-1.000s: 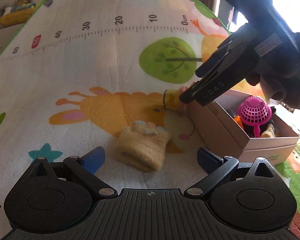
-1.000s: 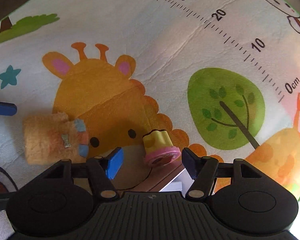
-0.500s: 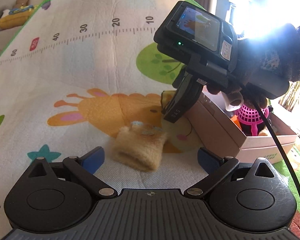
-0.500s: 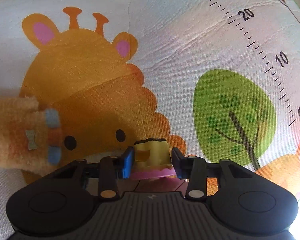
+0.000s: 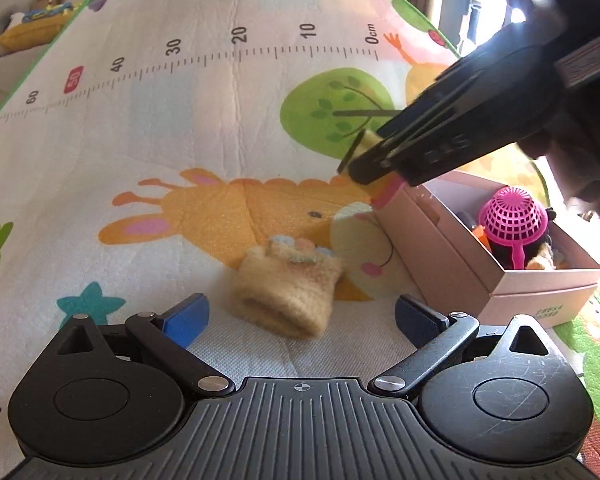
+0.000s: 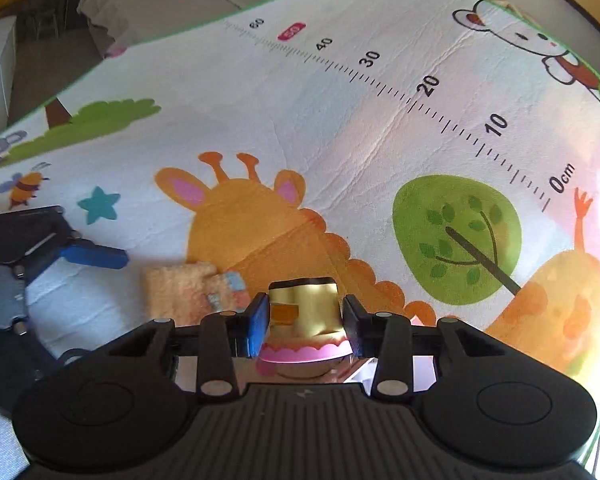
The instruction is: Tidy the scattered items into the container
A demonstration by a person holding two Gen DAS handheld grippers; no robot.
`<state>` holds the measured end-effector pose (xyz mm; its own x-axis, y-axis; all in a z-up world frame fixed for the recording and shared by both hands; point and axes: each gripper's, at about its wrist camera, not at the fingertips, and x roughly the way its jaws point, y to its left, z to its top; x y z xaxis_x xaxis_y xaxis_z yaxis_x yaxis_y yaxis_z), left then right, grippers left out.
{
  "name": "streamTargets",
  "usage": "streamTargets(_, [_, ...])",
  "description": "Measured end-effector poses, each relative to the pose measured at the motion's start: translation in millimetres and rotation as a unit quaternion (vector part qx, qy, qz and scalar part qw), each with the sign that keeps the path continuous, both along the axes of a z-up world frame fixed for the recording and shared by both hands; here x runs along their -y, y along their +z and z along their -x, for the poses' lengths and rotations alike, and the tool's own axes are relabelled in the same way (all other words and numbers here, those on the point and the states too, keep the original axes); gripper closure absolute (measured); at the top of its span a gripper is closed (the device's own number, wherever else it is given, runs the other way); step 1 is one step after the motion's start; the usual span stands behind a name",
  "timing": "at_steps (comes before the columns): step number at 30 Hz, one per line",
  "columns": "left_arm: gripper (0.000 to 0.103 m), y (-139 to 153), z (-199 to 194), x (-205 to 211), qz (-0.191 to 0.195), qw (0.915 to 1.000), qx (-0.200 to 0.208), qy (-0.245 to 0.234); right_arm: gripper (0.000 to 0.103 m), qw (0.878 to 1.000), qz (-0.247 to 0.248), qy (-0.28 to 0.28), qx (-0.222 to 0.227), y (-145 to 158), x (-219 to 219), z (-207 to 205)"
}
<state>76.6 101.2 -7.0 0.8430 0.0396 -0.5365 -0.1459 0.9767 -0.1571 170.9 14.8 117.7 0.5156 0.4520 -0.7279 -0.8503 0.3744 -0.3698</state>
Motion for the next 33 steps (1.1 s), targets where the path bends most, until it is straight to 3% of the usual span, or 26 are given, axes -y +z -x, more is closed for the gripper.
streamTargets(8, [0.001,-3.7,-9.3,4.1,-0.021,0.9991,-0.032,0.019,0.064,0.995,-0.082,-0.039,-0.051,2.6,96.6,42.2])
streamTargets(14, [0.001,-4.5,-10.9,8.6,-0.039,0.9982,-0.04,0.023,0.064,0.981,-0.147,-0.092,-0.085,-27.3,174.1,80.5])
streamTargets(17, [0.001,-5.2,-14.6,12.6,-0.053,0.997,-0.051,0.024,0.07,0.971,-0.166,-0.128,-0.113,-49.4,201.2,91.9])
streamTargets(23, [0.001,-6.7,-20.1,21.8,-0.088,0.9933,-0.07,0.026,0.07,0.957,-0.222,-0.161,-0.091,-62.9,241.6,118.7])
streamTargets(25, [0.001,-7.4,-21.6,24.1,-0.098,0.9919,-0.076,0.028,0.067,0.955,-0.232,-0.161,-0.086,-65.4,248.8,125.4])
streamTargets(29, [0.001,-7.5,-21.3,27.6,-0.111,0.9905,-0.076,0.028,0.047,0.948,-0.247,-0.18,-0.087,-71.2,264.2,134.4])
streamTargets(33, [0.001,-6.8,-20.8,28.2,-0.112,0.9907,-0.073,0.025,0.042,0.945,-0.239,-0.21,-0.078,-80.0,277.1,141.9])
